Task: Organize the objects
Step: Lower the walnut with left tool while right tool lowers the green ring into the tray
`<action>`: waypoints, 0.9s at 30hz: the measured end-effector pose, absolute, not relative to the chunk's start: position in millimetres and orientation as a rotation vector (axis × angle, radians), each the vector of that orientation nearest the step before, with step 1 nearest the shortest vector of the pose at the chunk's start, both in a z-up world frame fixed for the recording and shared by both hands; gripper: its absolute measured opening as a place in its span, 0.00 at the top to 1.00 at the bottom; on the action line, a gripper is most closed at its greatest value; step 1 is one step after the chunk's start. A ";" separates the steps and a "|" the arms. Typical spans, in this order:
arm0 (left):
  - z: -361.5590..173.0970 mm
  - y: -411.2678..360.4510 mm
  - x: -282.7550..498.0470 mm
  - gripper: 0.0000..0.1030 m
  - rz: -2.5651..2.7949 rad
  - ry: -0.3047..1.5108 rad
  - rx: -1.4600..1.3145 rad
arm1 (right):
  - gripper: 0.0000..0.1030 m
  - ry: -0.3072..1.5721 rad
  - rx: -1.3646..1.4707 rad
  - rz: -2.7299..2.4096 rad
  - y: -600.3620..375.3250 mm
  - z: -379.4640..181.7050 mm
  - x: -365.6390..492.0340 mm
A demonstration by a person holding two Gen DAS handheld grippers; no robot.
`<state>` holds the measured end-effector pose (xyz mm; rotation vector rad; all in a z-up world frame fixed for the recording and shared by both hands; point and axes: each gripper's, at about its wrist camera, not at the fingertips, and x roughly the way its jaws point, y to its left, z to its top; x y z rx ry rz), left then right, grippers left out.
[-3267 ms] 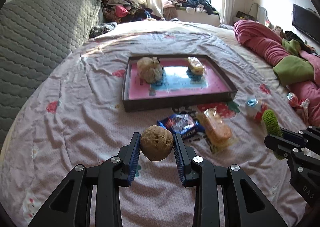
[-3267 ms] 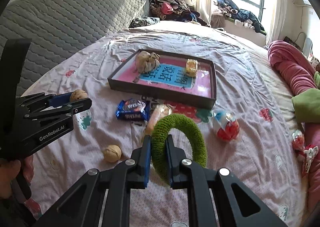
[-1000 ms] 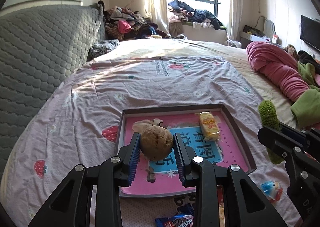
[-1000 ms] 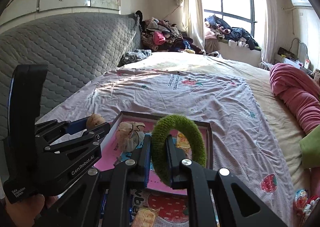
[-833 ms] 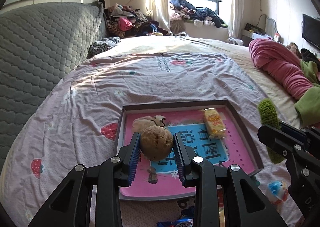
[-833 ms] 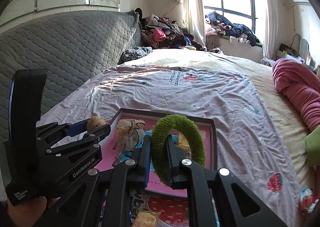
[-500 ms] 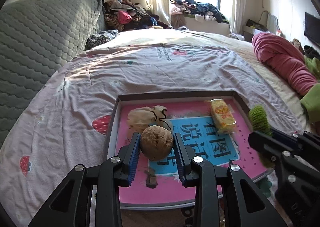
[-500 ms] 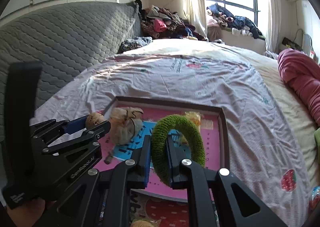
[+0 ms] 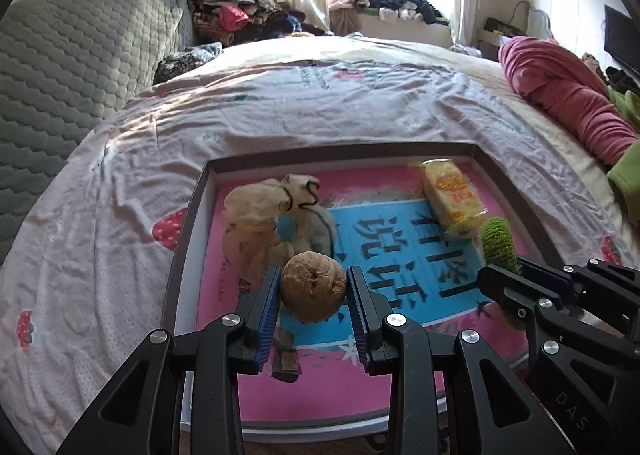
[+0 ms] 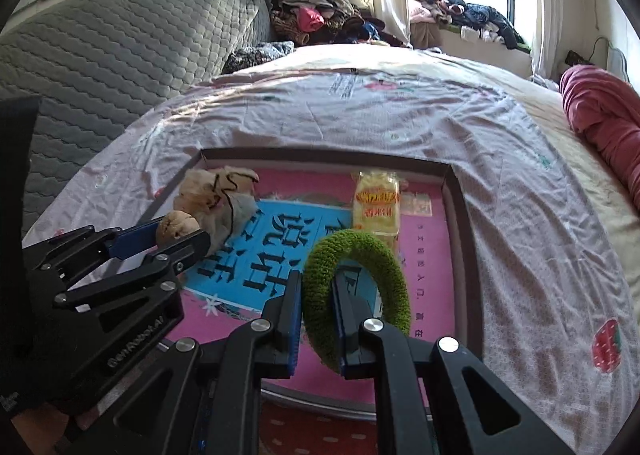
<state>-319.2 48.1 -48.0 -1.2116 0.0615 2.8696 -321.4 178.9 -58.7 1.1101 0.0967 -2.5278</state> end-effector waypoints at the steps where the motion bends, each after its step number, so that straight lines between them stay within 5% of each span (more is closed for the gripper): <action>1: -51.2 46.7 -321.0 0.67 2.863 0.057 -1.220 | 0.86 0.103 1.116 -2.527 178.0 -61.3 -322.1; 27: -79.4 42.5 -332.4 0.66 2.872 0.100 -1.324 | 0.85 0.157 1.260 -2.499 175.1 -91.0 -333.9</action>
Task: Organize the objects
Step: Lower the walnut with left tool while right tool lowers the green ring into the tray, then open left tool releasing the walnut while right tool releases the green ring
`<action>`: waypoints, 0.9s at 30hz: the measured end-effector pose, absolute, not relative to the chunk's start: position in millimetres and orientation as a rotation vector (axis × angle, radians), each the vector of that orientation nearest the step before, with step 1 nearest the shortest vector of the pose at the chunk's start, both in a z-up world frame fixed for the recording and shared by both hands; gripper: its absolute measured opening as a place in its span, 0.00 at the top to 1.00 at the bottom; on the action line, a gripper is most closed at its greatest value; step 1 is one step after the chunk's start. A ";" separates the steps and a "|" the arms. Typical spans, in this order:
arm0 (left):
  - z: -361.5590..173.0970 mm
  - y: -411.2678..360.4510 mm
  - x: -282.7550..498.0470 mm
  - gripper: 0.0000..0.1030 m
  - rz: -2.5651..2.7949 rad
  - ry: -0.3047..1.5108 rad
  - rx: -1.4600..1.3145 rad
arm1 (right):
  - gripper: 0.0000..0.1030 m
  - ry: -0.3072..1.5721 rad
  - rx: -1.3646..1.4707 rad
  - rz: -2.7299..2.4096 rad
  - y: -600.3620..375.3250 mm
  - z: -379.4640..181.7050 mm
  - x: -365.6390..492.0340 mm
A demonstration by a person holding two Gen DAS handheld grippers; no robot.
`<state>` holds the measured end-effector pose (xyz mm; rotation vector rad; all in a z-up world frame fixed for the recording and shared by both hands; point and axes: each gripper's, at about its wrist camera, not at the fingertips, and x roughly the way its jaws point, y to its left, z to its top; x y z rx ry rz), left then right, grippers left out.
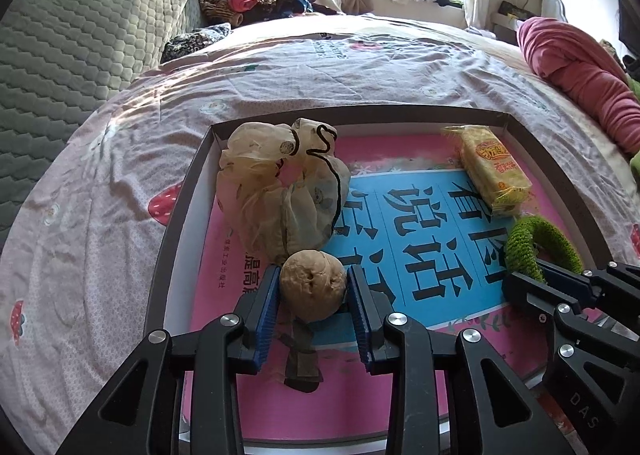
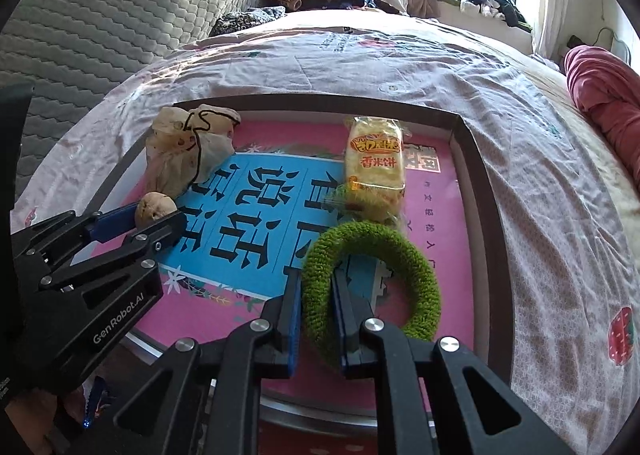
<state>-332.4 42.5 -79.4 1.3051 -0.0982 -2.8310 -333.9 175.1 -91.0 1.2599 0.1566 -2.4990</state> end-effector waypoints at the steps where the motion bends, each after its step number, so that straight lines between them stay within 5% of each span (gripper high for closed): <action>1: -79.0 41.8 -332.4 0.65 -2.830 -0.094 1.305 | 0.85 0.164 1.260 -2.499 174.7 -90.9 -333.8; 7: -77.5 40.0 -330.9 0.51 -2.819 -0.089 1.303 | 0.83 0.159 1.253 -2.501 174.4 -88.5 -333.1; 11: -75.0 40.2 -328.7 0.41 -2.810 -0.111 1.277 | 0.62 0.166 1.258 -2.512 174.3 -87.8 -332.3; 17: -69.5 36.8 -324.1 0.28 -2.819 -0.100 1.258 | 0.57 0.160 1.242 -2.517 176.1 -84.4 -330.6; 27: -58.1 34.9 -316.5 0.21 -2.791 -0.125 1.238 | 0.42 0.155 1.193 -2.548 180.7 -68.3 -323.1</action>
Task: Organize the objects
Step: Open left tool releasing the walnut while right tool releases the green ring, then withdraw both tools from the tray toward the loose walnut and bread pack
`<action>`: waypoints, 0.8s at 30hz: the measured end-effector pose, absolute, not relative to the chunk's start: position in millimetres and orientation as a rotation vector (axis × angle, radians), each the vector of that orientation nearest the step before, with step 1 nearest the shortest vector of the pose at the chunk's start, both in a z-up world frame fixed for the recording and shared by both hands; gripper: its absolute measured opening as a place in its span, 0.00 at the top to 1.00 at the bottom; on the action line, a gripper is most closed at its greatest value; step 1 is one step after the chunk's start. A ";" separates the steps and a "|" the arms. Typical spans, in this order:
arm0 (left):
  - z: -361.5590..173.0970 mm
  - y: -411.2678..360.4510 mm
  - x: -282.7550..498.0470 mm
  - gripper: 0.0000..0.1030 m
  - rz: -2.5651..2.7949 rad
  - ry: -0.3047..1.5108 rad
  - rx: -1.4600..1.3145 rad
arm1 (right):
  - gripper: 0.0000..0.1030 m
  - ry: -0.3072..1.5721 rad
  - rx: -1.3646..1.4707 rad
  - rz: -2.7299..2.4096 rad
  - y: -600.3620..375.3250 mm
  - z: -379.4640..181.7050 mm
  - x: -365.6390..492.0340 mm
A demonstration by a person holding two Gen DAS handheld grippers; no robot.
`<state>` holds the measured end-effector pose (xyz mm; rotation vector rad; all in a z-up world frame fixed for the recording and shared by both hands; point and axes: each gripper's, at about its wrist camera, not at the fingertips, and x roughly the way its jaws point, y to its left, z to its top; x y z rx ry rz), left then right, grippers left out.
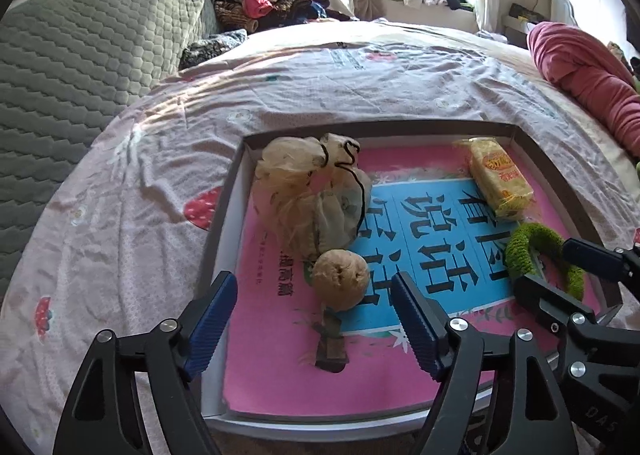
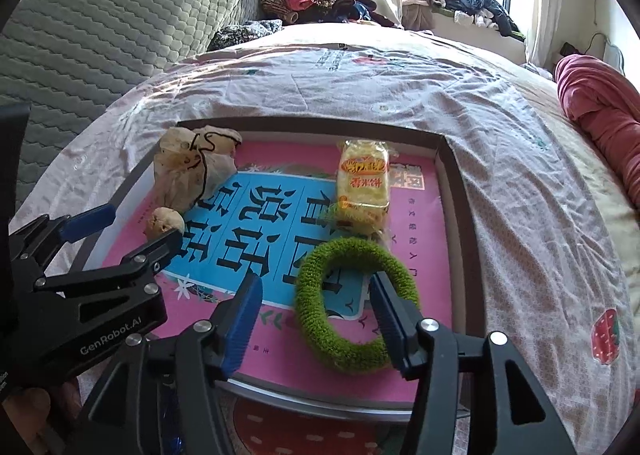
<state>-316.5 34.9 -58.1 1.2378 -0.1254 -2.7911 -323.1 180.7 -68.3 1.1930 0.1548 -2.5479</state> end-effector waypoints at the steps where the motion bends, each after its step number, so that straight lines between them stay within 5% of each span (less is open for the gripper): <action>1: -55.2 34.2 -314.3 0.20 -2.789 -0.130 1.226 | 0.38 0.156 1.190 -2.556 181.4 -66.5 -322.2; 7: -40.5 28.5 -306.8 0.14 -2.809 -0.101 1.189 | 0.32 0.145 1.138 -2.595 186.6 -49.8 -315.5; 11: -32.1 29.2 -301.1 0.01 -2.816 -0.108 1.168 | 0.28 0.142 1.095 -2.614 188.7 -37.3 -309.5; 24: 1.6 31.7 -280.1 0.01 -2.862 -0.113 1.091 | 0.20 0.129 0.909 -2.654 193.7 18.1 -271.6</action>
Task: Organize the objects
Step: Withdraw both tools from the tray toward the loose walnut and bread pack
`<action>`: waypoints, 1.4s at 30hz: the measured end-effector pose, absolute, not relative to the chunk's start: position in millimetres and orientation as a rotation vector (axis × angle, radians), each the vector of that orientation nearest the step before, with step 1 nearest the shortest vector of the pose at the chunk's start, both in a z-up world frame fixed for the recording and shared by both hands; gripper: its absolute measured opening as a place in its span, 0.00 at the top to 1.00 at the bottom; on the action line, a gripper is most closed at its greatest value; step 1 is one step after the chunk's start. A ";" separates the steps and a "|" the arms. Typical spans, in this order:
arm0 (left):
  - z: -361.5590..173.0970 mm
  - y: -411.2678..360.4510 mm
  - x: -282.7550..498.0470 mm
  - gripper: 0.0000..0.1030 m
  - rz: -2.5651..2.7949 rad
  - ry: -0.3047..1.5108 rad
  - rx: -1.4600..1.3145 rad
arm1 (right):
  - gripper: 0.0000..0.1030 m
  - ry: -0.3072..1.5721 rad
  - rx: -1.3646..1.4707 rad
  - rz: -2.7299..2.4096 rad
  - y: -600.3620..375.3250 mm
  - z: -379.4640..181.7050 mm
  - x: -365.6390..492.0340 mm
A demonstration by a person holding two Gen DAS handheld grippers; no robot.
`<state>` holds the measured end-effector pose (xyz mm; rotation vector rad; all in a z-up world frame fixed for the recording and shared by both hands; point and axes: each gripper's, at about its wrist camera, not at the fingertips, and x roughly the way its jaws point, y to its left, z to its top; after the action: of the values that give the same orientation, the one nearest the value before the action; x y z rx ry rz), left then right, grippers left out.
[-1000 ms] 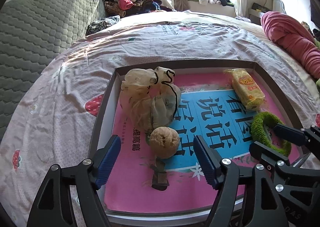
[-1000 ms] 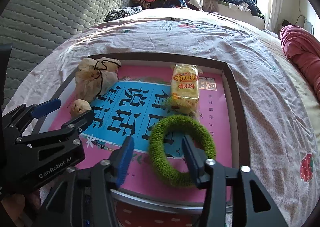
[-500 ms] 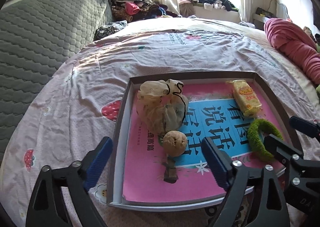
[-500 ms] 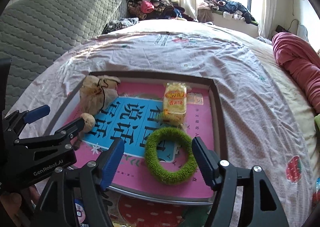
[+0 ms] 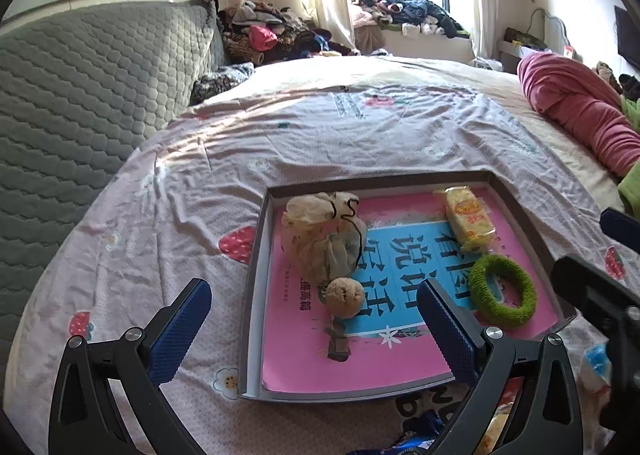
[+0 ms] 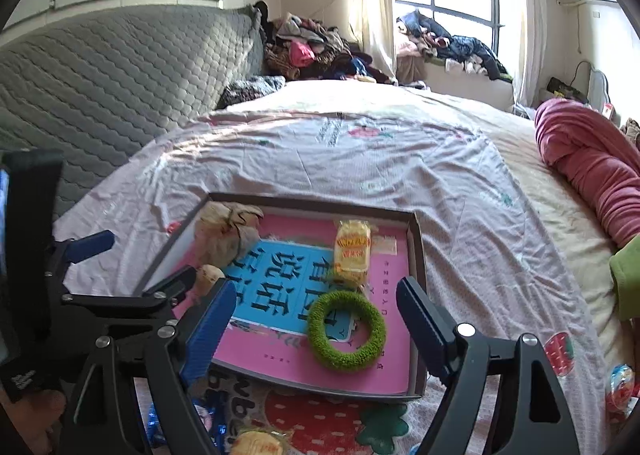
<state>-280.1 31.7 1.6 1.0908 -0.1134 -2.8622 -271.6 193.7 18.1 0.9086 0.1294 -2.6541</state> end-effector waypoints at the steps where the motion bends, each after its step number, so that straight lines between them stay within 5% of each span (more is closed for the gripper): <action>1: 5.3 31.1 -277.0 0.01 -2.859 -0.110 1.089 | 0.19 0.132 0.896 -2.656 193.9 22.4 -267.4; 22: 34.5 24.3 -174.2 0.01 -2.810 -0.177 1.128 | 0.12 0.166 0.806 -2.664 202.0 86.4 -147.7; 42: 3.4 57.3 -100.7 0.01 -2.814 -0.259 1.274 | 0.12 0.173 0.884 -2.652 217.6 75.1 -98.5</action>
<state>-100.7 57.3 3.4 1.2736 -0.2586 -2.8138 -98.5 217.6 75.1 0.8836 0.1731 -2.6519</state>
